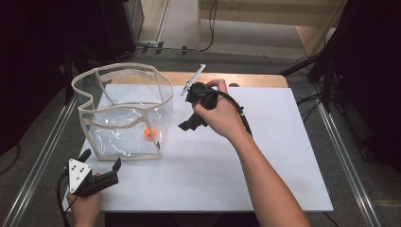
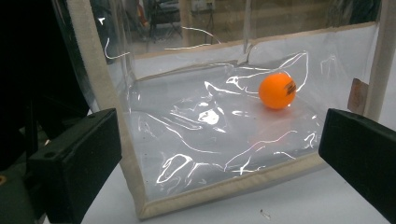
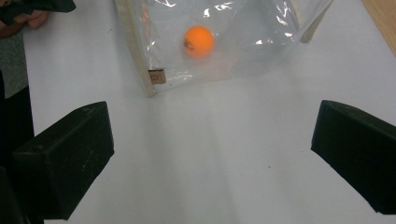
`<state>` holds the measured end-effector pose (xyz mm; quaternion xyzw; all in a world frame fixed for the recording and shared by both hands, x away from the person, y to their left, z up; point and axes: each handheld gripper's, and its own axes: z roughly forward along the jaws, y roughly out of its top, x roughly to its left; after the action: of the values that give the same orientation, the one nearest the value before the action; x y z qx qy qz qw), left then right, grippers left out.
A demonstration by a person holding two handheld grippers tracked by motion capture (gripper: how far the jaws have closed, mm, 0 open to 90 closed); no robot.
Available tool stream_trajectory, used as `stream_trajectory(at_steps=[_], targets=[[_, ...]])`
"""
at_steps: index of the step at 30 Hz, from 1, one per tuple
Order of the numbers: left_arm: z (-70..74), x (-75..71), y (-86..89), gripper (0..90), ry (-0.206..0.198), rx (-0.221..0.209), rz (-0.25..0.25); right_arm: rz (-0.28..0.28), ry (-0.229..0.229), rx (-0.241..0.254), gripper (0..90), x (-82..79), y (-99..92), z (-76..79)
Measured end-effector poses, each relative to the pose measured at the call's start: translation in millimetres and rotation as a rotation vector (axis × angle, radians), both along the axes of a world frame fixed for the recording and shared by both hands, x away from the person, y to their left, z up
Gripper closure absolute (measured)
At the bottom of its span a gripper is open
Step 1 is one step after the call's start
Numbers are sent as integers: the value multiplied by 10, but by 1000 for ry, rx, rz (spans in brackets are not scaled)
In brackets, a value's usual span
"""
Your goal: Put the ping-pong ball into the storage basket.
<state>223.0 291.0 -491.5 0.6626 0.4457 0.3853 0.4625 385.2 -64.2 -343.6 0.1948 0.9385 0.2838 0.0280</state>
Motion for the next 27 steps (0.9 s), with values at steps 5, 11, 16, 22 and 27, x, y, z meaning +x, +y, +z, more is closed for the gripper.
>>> stream_trajectory(at_steps=[5, 11, 16, 22, 27], targets=[[0, 0, -1, 0, 0, 2, 0, 9, -2, 0, 0, -17, -26, -56], [-1, 0, -1, 0, 0, 2, 1, 6, -4, -6, 0, -49, -62, -125], [0, -1, -3, 0, 1, 5, 1, -3, 1, -2, 0, -76, -90, -179], [0, -1, -3, 0, 1, 8, -1, -5, 1, -7, 0, -106, -127, -240], [0, -2, -5, 0, 2, 8, 0, -4, 0, -3, 0, -120, -166, -299]])
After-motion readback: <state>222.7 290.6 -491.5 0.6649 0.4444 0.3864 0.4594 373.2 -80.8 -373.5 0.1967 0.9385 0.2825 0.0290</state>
